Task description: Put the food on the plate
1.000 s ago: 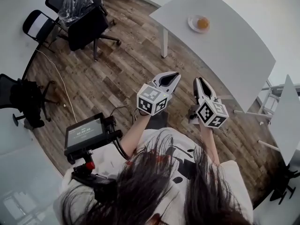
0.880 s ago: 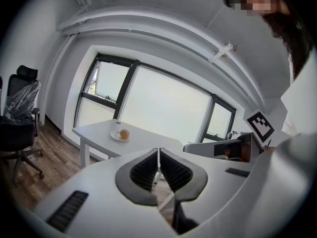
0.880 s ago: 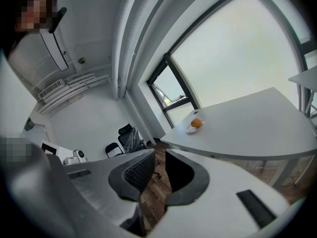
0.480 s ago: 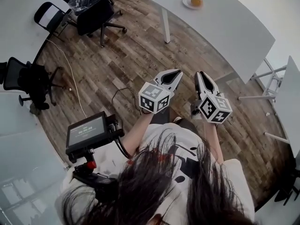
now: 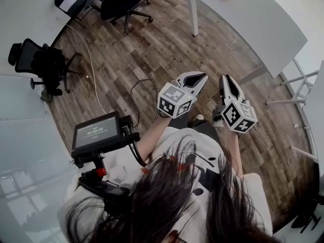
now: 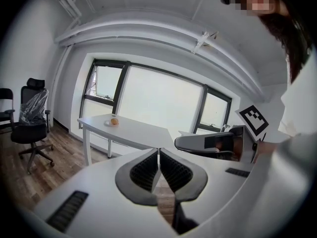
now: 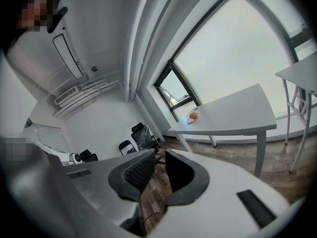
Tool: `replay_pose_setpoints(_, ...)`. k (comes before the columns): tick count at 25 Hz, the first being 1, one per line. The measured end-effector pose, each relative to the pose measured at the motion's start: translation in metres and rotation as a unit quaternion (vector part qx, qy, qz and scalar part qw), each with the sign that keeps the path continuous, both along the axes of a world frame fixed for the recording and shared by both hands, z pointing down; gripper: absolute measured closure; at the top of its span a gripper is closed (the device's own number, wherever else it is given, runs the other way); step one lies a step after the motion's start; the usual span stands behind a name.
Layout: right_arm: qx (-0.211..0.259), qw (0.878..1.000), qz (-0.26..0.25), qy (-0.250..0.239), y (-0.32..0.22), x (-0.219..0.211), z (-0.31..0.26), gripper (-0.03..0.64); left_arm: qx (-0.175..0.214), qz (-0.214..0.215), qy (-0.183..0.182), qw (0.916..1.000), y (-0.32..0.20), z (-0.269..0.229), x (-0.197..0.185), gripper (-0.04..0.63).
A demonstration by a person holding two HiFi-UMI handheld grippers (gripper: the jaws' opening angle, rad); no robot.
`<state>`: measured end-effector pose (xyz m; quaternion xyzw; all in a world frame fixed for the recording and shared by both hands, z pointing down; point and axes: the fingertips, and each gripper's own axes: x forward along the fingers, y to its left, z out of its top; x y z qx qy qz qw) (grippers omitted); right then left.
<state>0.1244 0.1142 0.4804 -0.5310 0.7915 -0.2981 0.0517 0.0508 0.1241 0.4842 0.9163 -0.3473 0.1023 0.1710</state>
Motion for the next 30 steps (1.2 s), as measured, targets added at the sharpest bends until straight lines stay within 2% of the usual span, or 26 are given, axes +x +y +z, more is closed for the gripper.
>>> replay_pose_setpoints(5, -0.003, 1.000, 0.003, 0.009, 0.000, -0.001, 0.006, 0.546, -0.004, 0.013, -0.006, 0.9999, 0.005, 0.005, 0.002, 0.580)
replay_pose_setpoints(10, 0.001, 1.000, 0.001, 0.018, 0.020, -0.036, -0.007, 0.546, -0.002, 0.025, -0.008, 0.9996, 0.033, -0.006, -0.031, 0.580)
replay_pose_setpoints(17, -0.006, 1.000, -0.008, 0.003, 0.020, -0.051, 0.004, 0.546, -0.001, 0.016, -0.020, 0.9997, 0.032, -0.001, -0.041, 0.580)
replay_pose_setpoints(23, -0.005, 1.000, 0.010, 0.018, 0.077, -0.135, -0.020, 0.546, -0.002, 0.020, 0.000, 0.9998, 0.081, -0.017, -0.130, 0.580)
replay_pose_setpoints(30, -0.010, 1.000, 0.018, 0.020, 0.097, -0.146, -0.008, 0.546, -0.007, 0.022, 0.005, 0.9997, 0.097, -0.003, -0.144, 0.580)
